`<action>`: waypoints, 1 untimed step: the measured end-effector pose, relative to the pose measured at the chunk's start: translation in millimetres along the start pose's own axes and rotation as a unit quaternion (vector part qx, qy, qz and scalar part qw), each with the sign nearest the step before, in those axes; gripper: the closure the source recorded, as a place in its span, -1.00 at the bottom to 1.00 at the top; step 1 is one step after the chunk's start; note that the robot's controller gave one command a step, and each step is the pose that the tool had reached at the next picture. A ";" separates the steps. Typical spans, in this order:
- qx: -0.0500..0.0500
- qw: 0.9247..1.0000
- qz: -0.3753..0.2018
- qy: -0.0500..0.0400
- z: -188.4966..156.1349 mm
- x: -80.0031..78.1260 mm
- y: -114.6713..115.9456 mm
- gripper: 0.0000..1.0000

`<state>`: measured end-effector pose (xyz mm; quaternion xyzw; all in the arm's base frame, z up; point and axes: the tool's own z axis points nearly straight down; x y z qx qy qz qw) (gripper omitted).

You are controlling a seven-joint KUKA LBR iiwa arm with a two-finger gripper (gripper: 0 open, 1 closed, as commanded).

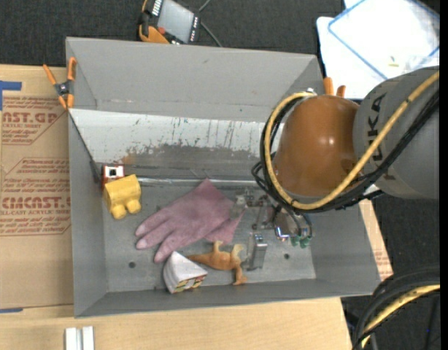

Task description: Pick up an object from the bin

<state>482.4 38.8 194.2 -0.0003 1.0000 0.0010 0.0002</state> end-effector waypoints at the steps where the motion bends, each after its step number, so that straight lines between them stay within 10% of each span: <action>1: 0.000 1.000 0.000 0.000 0.1 0.0 0.0 -1.00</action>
Offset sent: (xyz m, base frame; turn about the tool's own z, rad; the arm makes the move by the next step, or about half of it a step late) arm -0.0004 -0.0067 -0.0844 -0.1013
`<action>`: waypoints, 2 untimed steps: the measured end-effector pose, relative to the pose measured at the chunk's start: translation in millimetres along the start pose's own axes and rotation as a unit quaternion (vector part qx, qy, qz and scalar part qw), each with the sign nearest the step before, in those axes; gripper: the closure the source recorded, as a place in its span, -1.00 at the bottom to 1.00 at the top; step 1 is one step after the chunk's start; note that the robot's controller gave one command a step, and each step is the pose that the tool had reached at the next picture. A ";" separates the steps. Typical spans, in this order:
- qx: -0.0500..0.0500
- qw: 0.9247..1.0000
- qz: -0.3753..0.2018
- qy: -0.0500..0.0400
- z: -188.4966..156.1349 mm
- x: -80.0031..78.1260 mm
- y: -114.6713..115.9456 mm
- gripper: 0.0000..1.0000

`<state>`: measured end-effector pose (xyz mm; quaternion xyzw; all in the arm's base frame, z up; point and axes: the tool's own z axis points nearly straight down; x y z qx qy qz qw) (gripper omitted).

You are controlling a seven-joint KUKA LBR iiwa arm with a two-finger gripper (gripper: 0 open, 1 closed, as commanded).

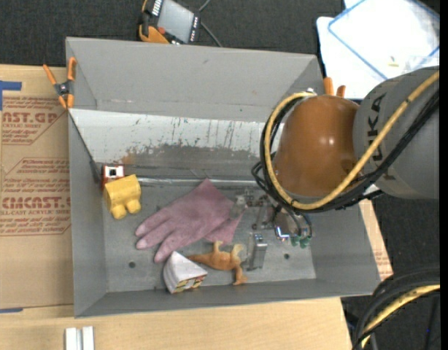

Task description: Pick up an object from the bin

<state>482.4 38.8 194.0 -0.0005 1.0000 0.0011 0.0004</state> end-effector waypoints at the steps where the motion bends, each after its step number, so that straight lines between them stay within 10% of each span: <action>1: 0.000 0.999 -0.051 0.004 87.5 2.5 -6.6 -1.00; 2: 0.000 0.996 -0.085 -0.007 112.3 1.9 -0.4 1.00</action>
Offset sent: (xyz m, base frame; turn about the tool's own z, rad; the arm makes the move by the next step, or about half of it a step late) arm -0.0022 -0.0003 -0.1120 -0.1712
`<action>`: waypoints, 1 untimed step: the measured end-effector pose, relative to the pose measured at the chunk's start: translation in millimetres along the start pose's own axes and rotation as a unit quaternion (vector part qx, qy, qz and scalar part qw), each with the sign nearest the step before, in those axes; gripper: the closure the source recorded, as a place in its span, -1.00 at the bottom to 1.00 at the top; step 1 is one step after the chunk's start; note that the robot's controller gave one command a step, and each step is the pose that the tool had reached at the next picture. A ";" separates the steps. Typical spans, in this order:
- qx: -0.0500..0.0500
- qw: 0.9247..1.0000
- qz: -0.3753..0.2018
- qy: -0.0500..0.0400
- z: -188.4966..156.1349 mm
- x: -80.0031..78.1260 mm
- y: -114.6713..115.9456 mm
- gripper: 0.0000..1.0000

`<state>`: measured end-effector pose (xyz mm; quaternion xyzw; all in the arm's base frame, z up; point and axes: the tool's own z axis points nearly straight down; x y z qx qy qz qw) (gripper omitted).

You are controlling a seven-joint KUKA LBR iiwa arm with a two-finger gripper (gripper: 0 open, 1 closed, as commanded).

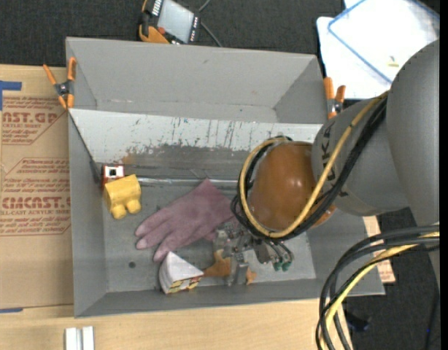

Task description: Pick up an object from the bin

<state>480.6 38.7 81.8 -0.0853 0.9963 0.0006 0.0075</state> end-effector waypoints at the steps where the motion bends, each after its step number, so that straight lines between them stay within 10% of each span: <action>1: 0.000 1.000 0.000 0.000 -0.3 0.1 0.1 1.00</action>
Offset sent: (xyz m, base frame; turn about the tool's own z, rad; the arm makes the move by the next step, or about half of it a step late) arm 0.0148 -0.0039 0.1361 -0.0173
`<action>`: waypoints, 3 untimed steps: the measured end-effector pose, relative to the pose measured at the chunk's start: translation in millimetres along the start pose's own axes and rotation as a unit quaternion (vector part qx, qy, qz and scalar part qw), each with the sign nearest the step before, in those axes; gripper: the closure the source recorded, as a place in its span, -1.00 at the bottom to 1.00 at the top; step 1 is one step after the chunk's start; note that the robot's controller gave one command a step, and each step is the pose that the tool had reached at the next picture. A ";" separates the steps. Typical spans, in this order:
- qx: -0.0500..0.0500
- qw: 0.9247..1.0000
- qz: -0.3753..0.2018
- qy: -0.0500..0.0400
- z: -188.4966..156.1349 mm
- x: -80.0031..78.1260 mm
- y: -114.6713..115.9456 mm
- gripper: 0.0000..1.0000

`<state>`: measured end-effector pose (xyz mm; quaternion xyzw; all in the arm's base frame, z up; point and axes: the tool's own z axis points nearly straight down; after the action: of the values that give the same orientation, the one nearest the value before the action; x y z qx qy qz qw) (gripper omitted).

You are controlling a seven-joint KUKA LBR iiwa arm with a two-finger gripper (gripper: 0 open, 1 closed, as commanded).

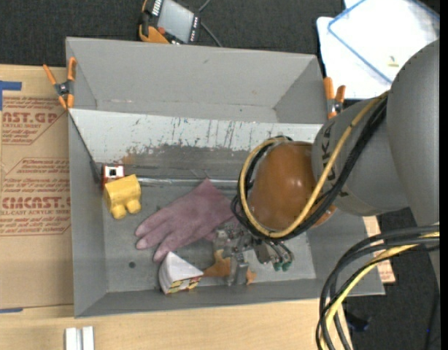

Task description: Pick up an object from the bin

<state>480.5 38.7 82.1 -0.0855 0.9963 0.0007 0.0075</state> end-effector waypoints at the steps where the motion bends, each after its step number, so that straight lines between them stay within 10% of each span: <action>1: 0.000 1.000 -0.008 0.002 -114.5 -13.1 -4.9 1.00; 3: -0.001 1.000 -0.008 0.006 -134.1 -12.4 -9.3 1.00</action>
Offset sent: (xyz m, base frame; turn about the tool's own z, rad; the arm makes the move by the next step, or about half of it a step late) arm 0.0116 -0.0083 0.1349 -0.0162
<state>492.4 31.3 216.4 -0.0937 0.9956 0.0011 0.0009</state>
